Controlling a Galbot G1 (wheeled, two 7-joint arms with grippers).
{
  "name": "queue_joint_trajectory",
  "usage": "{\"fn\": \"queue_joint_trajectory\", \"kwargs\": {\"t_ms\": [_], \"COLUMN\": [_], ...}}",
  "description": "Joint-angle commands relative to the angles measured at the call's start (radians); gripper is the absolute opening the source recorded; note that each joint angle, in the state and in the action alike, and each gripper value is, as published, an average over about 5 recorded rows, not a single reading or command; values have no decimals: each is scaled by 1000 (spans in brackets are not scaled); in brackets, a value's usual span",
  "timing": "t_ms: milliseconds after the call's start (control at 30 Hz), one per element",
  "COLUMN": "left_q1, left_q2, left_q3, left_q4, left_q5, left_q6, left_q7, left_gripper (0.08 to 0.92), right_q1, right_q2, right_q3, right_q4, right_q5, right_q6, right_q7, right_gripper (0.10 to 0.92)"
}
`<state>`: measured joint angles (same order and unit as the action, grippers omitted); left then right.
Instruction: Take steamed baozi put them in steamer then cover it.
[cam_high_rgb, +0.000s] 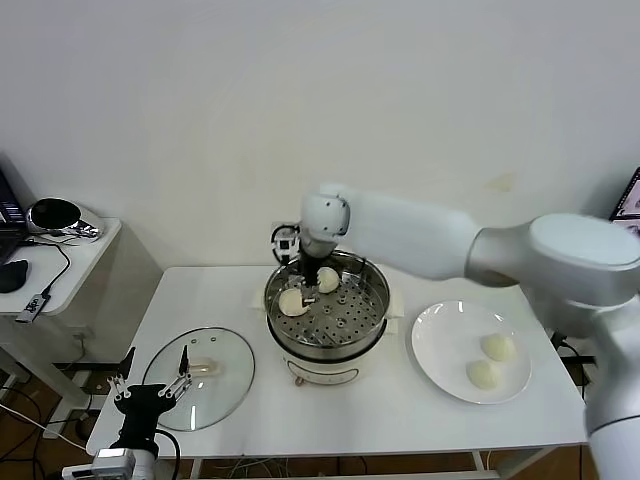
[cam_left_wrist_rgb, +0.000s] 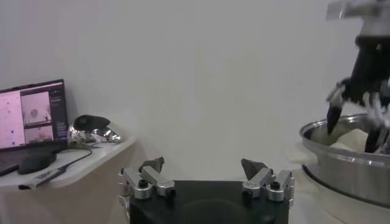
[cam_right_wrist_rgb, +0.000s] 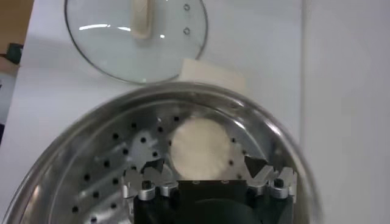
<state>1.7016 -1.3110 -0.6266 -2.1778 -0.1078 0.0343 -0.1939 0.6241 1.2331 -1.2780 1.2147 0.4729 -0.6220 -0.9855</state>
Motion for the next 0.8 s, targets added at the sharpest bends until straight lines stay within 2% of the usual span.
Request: {"fn": "queue_joint_trajectory", "kwargs": {"t_ms": [33,200,367,567,800], "left_q1": [3,9,14,20,23], "left_q2": [4,8,7,-1,-11], "left_q3": [15,23,22,22,23], "left_q4": [3,4,4,5,9], "left_q5": [8,19,29,40,56], "left_q6": [0,-1,0,1,3], "left_q7": [1,1,1,1,1], "left_gripper": [823,823,823,823,823], "right_q1": [220,165,22,-356,-704], "right_q2": [-413,-666,-820,-895,-878], "right_q3": [-88,-104,-45,226,486], "right_q4": [352,442,453,416,335], "right_q5": [-12,-156,-328,-501,-618], "right_q6": [18,87,189,295,366], "right_q7": [-100,-151,-190,-207,-179], "right_gripper": [823,823,823,823,823]}}
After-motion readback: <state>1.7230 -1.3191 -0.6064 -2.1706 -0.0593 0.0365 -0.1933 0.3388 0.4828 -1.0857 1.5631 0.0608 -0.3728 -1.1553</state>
